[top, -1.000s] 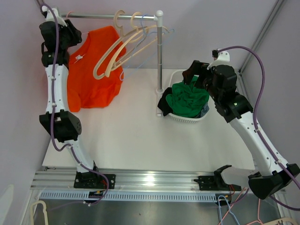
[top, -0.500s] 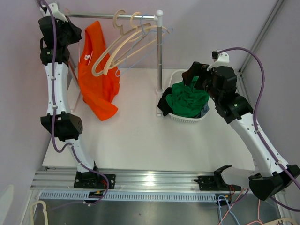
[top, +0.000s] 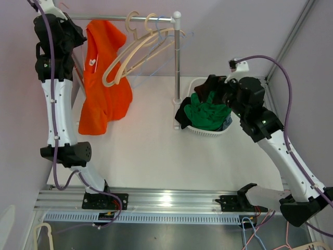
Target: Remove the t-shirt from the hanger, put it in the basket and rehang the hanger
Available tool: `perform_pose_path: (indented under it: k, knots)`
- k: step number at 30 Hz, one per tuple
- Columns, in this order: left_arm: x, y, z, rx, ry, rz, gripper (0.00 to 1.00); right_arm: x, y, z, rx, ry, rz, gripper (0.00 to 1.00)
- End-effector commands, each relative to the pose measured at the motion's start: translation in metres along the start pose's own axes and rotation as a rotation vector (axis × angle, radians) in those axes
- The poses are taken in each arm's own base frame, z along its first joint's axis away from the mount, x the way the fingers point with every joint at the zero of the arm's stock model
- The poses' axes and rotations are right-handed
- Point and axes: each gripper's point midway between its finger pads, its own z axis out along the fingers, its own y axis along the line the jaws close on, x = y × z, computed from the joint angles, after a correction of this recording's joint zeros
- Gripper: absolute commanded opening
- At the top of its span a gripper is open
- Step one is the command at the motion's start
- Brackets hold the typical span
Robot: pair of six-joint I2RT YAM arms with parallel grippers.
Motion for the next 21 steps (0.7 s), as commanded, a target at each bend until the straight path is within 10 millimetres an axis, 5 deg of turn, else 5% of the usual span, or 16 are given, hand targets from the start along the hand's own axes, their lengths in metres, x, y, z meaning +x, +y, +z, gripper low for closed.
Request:
perform_pose_path:
  k: [1, 2, 3, 8, 12, 15, 21]
  knots:
    - [0.005, 0.015, -0.043, -0.166, 0.036, -0.053, 0.0, 0.014, 0.077, -0.01, -0.304, 0.058, -0.123, 0.99]
    - [0.008, 0.015, -0.051, -0.18, 0.043, -0.086, 0.01, 0.018, 0.091, -0.011, -0.35, 0.051, -0.182, 0.99]
    - [0.04, 0.021, -0.051, -0.206, 0.124, -0.097, 0.01, 0.025, 0.105, -0.013, -0.399, 0.058, -0.213, 0.99]
    - [0.045, 0.032, -0.126, -0.406, 0.095, -0.148, 0.01, 0.073, 0.208, -0.043, -0.756, 0.069, -0.271, 0.99]
    - [0.056, 0.028, -0.177, -0.489, 0.109, -0.154, 0.01, 0.098, 0.272, -0.062, -0.942, 0.029, -0.212, 1.0]
    - [0.073, 0.023, -0.204, -0.457, 0.173, -0.22, 0.01, 0.121, 0.313, -0.073, -1.02, 0.019, -0.208, 0.99]
    - [0.088, 0.031, -0.229, -0.466, 0.223, -0.238, 0.01, 0.157, 0.357, -0.076, -1.088, 0.035, -0.204, 1.0]
